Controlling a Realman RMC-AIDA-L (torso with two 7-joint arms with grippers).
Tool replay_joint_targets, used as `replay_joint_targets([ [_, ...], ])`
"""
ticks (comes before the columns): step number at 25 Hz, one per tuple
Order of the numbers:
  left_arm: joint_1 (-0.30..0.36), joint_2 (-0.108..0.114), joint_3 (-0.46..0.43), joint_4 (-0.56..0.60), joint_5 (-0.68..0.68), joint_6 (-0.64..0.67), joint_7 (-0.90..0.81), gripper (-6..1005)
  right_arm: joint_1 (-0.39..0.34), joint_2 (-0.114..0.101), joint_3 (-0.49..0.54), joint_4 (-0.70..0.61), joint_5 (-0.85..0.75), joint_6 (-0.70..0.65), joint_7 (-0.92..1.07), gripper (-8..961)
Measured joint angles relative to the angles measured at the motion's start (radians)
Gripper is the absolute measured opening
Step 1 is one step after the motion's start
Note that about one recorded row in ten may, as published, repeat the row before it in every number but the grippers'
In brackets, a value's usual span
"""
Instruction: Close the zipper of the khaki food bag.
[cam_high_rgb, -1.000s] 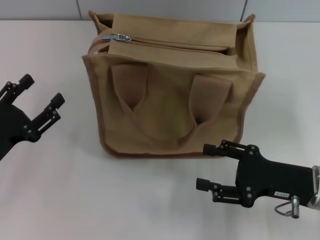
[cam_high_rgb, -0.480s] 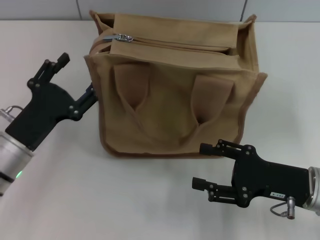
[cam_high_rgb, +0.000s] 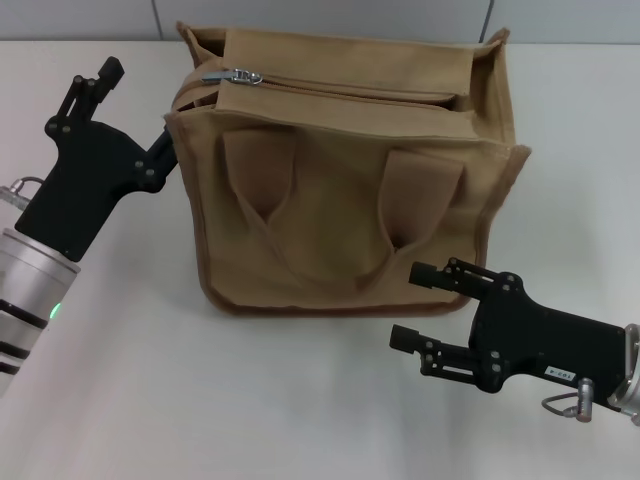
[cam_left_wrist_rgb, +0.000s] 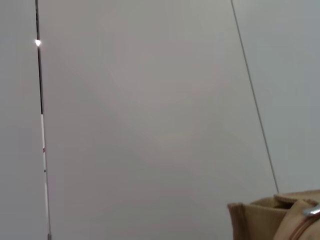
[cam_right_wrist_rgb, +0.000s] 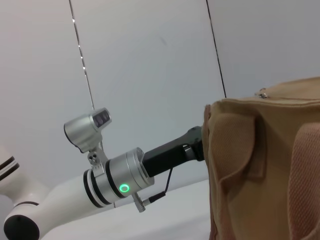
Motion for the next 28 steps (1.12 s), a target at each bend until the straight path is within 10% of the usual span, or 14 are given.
replay_joint_targets([
  [18,0.021,-0.003,-0.097,-0.101,0.019,-0.086,0.014,799,-0.002,0.001,0.005,0.008,0.036,0.025,-0.003,759],
  [28,0.030,-0.001,-0.095,-0.114,0.053,-0.052,0.015,446,0.002,0.001,0.005,0.011,0.047,0.028,-0.004,760],
])
